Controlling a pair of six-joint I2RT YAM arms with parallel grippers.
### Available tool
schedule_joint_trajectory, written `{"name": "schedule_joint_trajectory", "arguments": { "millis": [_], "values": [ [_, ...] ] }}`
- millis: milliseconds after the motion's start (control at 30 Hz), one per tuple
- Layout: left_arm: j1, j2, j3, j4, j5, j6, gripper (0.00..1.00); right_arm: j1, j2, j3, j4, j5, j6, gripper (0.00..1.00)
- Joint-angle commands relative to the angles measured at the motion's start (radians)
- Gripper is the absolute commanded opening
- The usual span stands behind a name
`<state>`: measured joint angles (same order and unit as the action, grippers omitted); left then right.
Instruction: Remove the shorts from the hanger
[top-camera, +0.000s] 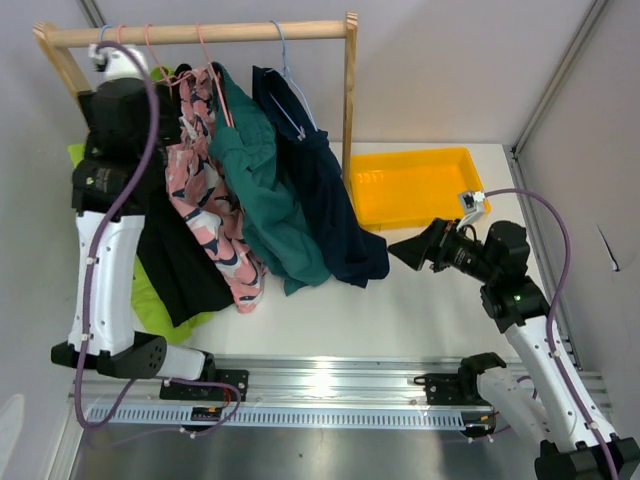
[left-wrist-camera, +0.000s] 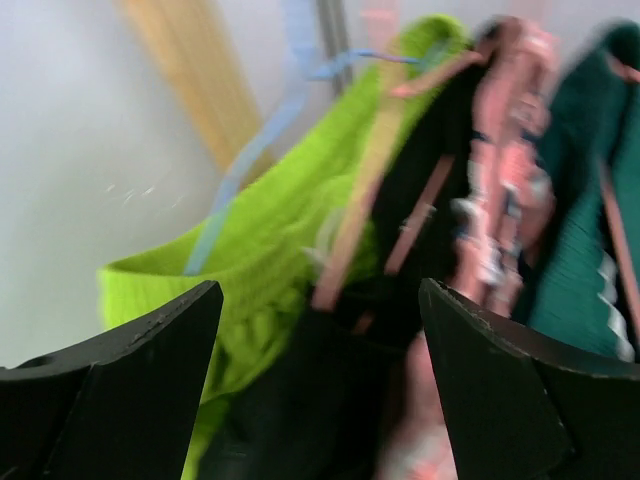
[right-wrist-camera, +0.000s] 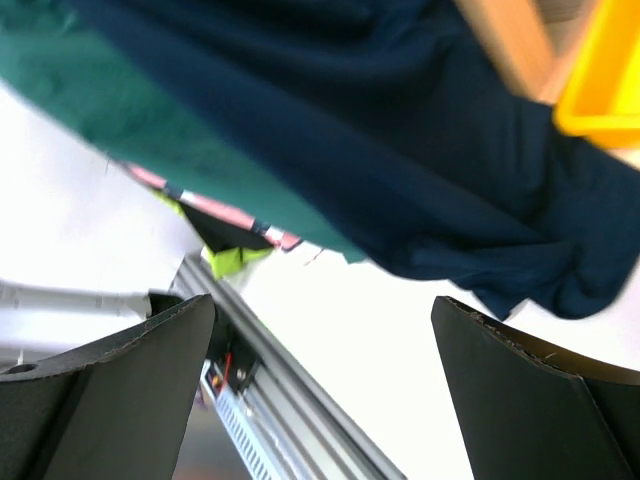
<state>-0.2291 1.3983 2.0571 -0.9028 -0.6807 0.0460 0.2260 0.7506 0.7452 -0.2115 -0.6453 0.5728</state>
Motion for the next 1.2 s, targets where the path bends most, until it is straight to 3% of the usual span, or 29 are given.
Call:
{"name": "schedule_joint_trajectory", "arguments": {
  "millis": [0,233,467,1000,1133,1167],
  "values": [
    [0.131,-0.078,0.054,0.021,0.199,-0.130,0.86,0.039,-0.025,-0.007,-0.006,-0.031,-0.051,0.99],
    [0.221,-0.053,0.074,0.053,0.266,-0.173,0.82,0.062,-0.005,-0.012,-0.017,-0.020,-0.073,0.99],
    [0.424,-0.021,0.087,0.068,0.386,-0.245,0.81,0.087,0.009,-0.014,-0.020,-0.007,-0.080,0.99],
    [0.511,0.177,0.161,0.062,0.596,-0.275,0.75,0.102,0.009,-0.020,-0.048,0.024,-0.103,0.99],
    [0.516,0.203,0.170,0.056,0.604,-0.278,0.68,0.102,0.018,-0.021,-0.042,0.022,-0.102,0.99],
    [0.516,0.208,0.169,0.056,0.616,-0.278,0.59,0.104,0.019,-0.023,-0.036,0.022,-0.102,0.99]
  ]
}}
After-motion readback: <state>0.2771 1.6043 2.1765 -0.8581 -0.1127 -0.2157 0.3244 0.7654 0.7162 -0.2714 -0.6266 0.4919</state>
